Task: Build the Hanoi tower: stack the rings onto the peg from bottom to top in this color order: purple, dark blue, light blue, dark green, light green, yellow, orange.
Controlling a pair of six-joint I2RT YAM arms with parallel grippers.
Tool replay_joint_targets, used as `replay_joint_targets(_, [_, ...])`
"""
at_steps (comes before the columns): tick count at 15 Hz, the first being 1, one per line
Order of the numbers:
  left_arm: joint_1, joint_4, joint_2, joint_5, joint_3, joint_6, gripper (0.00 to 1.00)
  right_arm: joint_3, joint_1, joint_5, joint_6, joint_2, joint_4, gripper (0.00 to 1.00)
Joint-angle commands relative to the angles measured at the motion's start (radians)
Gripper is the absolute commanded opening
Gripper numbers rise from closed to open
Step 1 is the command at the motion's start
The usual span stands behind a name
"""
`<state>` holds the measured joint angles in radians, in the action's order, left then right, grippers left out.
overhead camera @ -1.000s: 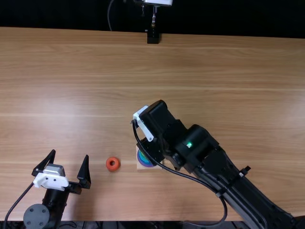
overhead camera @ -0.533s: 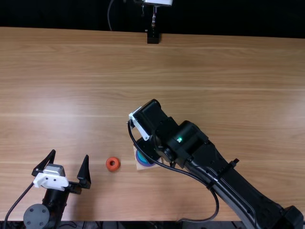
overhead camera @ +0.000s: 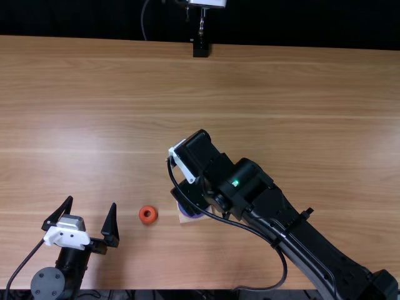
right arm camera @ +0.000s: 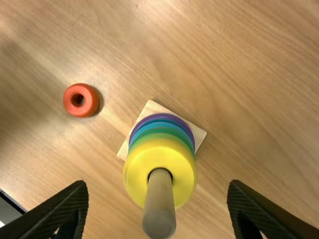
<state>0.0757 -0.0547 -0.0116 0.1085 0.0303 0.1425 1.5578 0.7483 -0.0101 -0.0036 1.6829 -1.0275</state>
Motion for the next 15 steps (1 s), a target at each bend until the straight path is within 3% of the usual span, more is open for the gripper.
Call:
replay_joint_targets(1, [-0.011,0.003,0.012,0.000,-0.030,-0.008,1.00,0.045,0.010,0.005,0.005,-0.002,0.021,1.00])
replay_joint_targets(4, [-0.011,0.003,0.012,0.000,-0.030,-0.008,1.00,0.077,-0.010,0.008,0.005,-0.006,0.165,1.00])
replay_joint_targets(5, [-0.011,0.003,0.012,0.000,-0.030,-0.008,1.00,0.068,-0.056,0.008,0.004,-0.011,0.237,1.00])
replay_joint_targets(10, [-0.011,0.003,0.012,0.000,-0.030,-0.008,1.00,-0.171,-0.391,0.005,-0.011,-0.368,0.529,1.00])
replay_joint_targets(12, [-0.011,0.003,0.012,0.000,-0.030,-0.008,1.00,-0.349,-0.563,0.001,-0.013,-0.517,0.640,1.00])
replay_joint_targets(15, [-0.011,0.003,0.012,0.000,-0.030,-0.008,1.00,-0.624,-0.739,0.001,-0.018,-0.716,0.818,1.00])
